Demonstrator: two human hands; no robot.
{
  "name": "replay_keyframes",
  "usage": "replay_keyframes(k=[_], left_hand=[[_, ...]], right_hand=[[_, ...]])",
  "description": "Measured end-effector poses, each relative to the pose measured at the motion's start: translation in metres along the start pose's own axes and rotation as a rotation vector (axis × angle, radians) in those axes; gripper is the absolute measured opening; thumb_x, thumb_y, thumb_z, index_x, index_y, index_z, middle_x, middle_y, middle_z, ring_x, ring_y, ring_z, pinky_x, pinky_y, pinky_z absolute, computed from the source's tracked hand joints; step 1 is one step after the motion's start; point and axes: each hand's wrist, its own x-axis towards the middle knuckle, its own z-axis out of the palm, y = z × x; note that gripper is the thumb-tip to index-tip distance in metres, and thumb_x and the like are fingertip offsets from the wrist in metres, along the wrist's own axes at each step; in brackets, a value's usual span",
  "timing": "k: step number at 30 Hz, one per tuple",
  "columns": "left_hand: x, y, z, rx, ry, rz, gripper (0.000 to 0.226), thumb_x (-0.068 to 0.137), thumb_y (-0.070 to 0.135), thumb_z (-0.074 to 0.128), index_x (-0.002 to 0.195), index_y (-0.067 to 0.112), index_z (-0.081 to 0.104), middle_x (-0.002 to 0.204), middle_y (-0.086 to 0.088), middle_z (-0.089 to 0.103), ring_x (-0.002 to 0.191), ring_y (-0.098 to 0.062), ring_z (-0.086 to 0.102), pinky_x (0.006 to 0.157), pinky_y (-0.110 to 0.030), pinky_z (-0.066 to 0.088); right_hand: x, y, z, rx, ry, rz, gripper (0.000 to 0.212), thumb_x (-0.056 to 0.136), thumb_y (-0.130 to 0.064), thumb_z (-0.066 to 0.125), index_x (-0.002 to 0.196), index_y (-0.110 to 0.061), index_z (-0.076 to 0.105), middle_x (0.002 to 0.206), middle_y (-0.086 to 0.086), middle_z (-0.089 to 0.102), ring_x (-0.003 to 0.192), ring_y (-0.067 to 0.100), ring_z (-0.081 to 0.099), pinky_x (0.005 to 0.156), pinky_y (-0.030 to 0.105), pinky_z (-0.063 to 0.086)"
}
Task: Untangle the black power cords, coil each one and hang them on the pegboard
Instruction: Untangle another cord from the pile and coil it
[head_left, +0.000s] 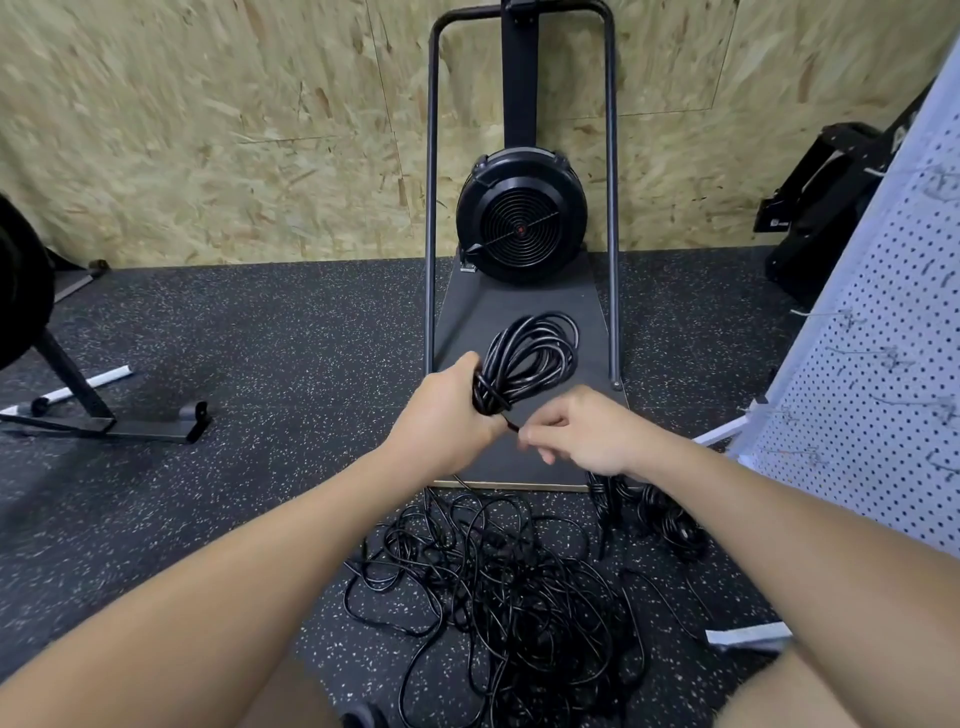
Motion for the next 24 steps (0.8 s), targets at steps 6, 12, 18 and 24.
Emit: replay_keyframes(k=[6, 12, 18, 24], left_hand=[[0.014, -0.012, 0.012, 0.268, -0.043, -0.13, 0.039, 0.083, 0.03, 0.075, 0.104, 0.019, 0.044, 0.093, -0.01, 0.067, 0.084, -0.04, 0.065, 0.076, -0.045, 0.058], [0.005, -0.005, 0.033, 0.533, -0.102, -0.048, 0.048, 0.089, 0.047, 0.073, 0.105, 0.017, 0.04, 0.092, -0.008, 0.064, 0.082, -0.039, 0.06, 0.072, -0.042, 0.046], [-0.001, -0.014, 0.033, 0.637, -0.21, 0.047, 0.052, 0.091, 0.055, 0.074, 0.107, 0.017, 0.041, 0.103, -0.01, 0.073, 0.091, -0.04, 0.071, 0.071, -0.041, 0.048], [-0.018, -0.009, 0.036, 0.702, -0.396, 0.261, 0.097, 0.083, 0.1, 0.045, 0.127, 0.014, 0.049, 0.101, -0.008, 0.073, 0.096, -0.038, 0.074, 0.078, -0.046, 0.057]], right_hand=[[-0.012, -0.019, 0.0, -0.279, 0.004, -0.128, 0.038, 0.109, -0.032, 0.064, 0.076, -0.014, 0.071, 0.069, 0.001, 0.072, 0.049, 0.011, 0.052, 0.054, 0.023, 0.044], [-0.019, -0.028, -0.001, -0.464, 0.055, -0.196, 0.031, 0.102, -0.033, 0.068, 0.077, -0.018, 0.078, 0.07, 0.001, 0.071, 0.069, 0.022, 0.065, 0.069, 0.039, 0.056], [-0.027, -0.035, -0.028, -0.151, 0.032, -0.175, 0.022, 0.102, -0.03, 0.075, 0.084, -0.017, 0.081, 0.068, 0.0, 0.071, 0.054, 0.007, 0.052, 0.058, 0.025, 0.044], [-0.021, -0.031, -0.033, -0.003, -0.038, -0.268, 0.023, 0.098, -0.005, 0.071, 0.106, -0.023, 0.084, 0.094, 0.0, 0.082, 0.088, 0.022, 0.078, 0.086, 0.035, 0.061]])
